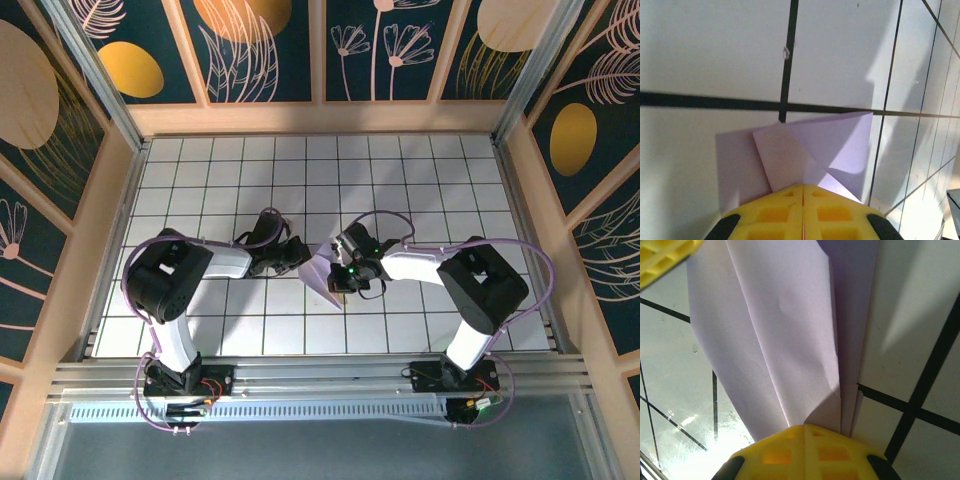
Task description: Fold a paper plane with a square sheet of paper (fold left side to right side)
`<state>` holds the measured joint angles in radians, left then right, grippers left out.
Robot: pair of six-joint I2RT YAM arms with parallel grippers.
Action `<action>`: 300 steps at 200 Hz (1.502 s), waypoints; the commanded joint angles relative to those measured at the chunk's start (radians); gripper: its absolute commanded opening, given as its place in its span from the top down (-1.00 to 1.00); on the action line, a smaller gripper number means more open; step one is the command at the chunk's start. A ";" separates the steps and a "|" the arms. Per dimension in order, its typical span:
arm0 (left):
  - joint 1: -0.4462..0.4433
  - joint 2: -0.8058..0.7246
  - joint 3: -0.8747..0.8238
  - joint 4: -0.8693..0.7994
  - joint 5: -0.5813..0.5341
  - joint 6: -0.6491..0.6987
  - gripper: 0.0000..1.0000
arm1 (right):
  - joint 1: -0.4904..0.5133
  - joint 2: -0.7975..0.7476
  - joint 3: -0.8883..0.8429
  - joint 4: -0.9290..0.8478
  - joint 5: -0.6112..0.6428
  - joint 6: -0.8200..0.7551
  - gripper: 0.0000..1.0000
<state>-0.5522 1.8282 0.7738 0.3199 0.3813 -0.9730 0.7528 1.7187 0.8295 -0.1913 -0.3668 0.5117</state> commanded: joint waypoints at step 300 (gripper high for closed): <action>-0.044 -0.122 -0.031 0.067 0.076 0.072 0.86 | -0.010 0.091 -0.058 -0.131 0.184 -0.038 1.00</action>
<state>-0.5880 1.6344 0.7132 0.3279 0.4099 -0.8639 0.7544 1.7241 0.8356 -0.1699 -0.3573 0.4961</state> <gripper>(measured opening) 0.073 0.051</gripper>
